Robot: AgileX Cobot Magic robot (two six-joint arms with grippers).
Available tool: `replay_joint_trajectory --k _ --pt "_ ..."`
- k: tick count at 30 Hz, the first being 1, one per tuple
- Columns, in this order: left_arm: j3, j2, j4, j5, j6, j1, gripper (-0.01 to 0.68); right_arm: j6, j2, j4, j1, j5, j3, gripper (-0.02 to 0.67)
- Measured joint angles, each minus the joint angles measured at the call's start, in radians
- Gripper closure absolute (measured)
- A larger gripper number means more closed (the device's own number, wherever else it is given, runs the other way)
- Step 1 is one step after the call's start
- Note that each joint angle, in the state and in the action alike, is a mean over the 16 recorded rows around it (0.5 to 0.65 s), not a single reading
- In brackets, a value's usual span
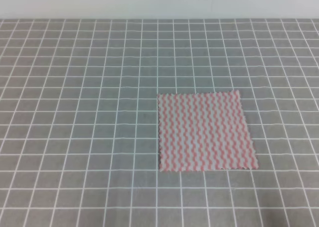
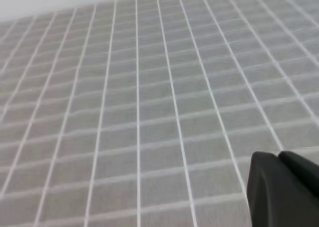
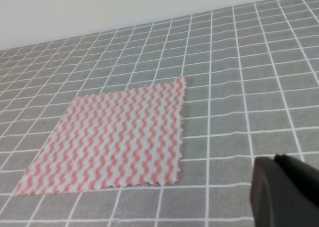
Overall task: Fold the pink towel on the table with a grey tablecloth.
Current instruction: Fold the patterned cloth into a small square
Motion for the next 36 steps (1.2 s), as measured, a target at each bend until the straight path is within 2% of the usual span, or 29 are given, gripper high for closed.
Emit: replay_joint_trajectory --k 4,13,17,21,36 --pt "0.002 -0.002 -0.034 -0.084 -0.051 0.000 0.673 0.002 0.000 0.153 0.000 -0.028 0.002 0.665" --pt "0.000 0.000 -0.167 -0.289 -0.258 0.000 0.673 -0.023 0.001 0.704 0.000 -0.132 0.003 0.665" --pt "0.002 -0.002 -0.202 -0.354 -0.353 0.000 0.673 -0.051 0.001 0.895 0.000 -0.179 0.005 0.665" --pt "0.002 -0.002 -0.210 -0.381 -0.419 0.000 0.673 -0.082 0.001 0.961 0.000 -0.210 0.009 0.665" --pt "0.003 -0.003 -0.230 -0.477 -0.531 0.000 0.673 -0.296 0.001 0.959 0.002 -0.109 0.009 0.665"
